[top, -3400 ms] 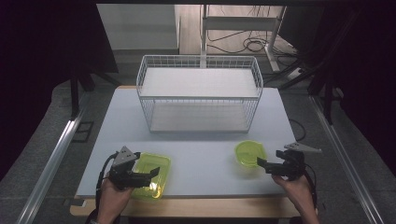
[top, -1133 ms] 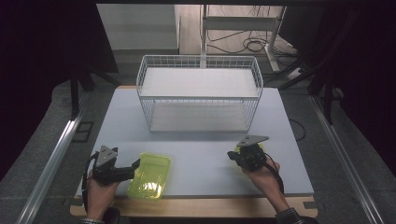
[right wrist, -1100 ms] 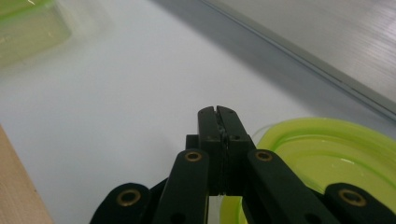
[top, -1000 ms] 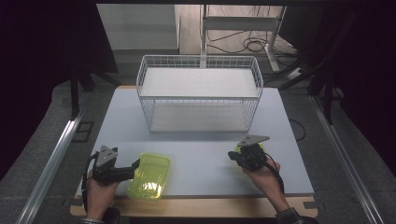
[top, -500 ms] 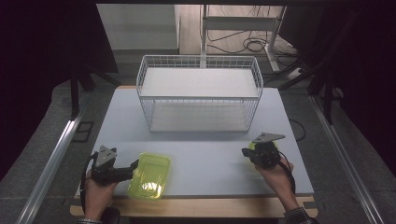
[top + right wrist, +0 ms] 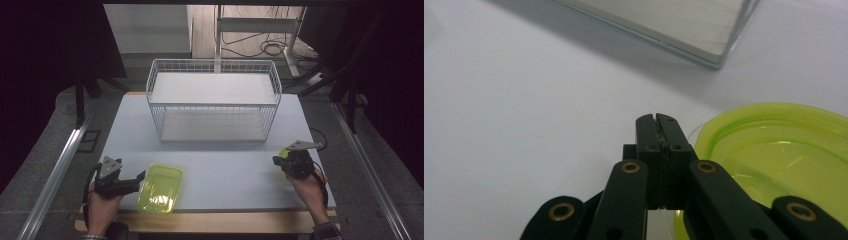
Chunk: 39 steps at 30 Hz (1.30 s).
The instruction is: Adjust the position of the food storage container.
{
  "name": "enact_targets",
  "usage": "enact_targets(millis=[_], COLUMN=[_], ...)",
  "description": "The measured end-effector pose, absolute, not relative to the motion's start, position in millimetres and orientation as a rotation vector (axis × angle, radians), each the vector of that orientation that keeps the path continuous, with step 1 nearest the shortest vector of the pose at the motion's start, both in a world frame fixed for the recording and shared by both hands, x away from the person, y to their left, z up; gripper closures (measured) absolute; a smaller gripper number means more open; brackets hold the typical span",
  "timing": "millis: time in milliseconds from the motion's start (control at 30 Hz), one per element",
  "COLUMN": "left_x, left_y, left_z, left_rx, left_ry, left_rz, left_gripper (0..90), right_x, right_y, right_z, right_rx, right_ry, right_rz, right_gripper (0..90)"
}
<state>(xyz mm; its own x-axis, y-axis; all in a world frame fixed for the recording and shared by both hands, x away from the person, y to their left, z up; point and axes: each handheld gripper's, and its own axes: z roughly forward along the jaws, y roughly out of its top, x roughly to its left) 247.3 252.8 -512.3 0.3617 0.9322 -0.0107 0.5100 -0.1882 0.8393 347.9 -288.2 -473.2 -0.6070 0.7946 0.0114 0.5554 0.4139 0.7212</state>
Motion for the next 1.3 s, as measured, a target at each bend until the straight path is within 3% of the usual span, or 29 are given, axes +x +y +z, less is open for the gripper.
enact_targets(millis=[367, 433, 467, 567, 600, 667, 867, 1033, 1300], left_x=[245, 242, 239, 236, 235, 232, 226, 221, 223], left_y=[258, 260, 262, 263, 263, 259, 246, 236, 216], left_z=[-513, -513, -513, -514, -514, -514, -515, -522, -519], left_rx=[1.886, 1.908, 1.931, 1.957, 1.977, 2.074, 2.201, 2.274, 2.269], left_ry=[1.314, 1.326, 1.3, 1.276, 1.261, 1.195, 1.112, 1.046, 0.981], left_rz=[0.628, 0.623, 0.592, 0.546, 0.517, 0.442, 0.357, 0.255, 0.2], left_gripper=[7.3, 11.5, 24.6, 45.4, 45.4, 64.2, 81.5, 81.5, 81.1], right_x=[342, 339, 336, 333, 331, 327, 322, 315, 308], right_y=[-284, -281, -279, -278, -278, -277, -277, -275, -273], right_z=[-471, -471, -472, -472, -472, -472, -473, -474, -475], right_rx=[1.139, 1.123, 1.115, 1.11, 1.11, 1.101, 1.094, 1.085, 1.071], right_ry=[2.339, 2.348, 2.357, 2.361, 2.363, 2.366, 2.38, 2.395, 2.416], right_rz=[1.02, 1.023, 1.024, 1.031, 1.034, 1.048, 1.057, 1.062, 1.061], right_gripper=[86.3, 85.7, 84.9, 83.6, 82.9, 79.2, 74.8, 72.7, 71.0])
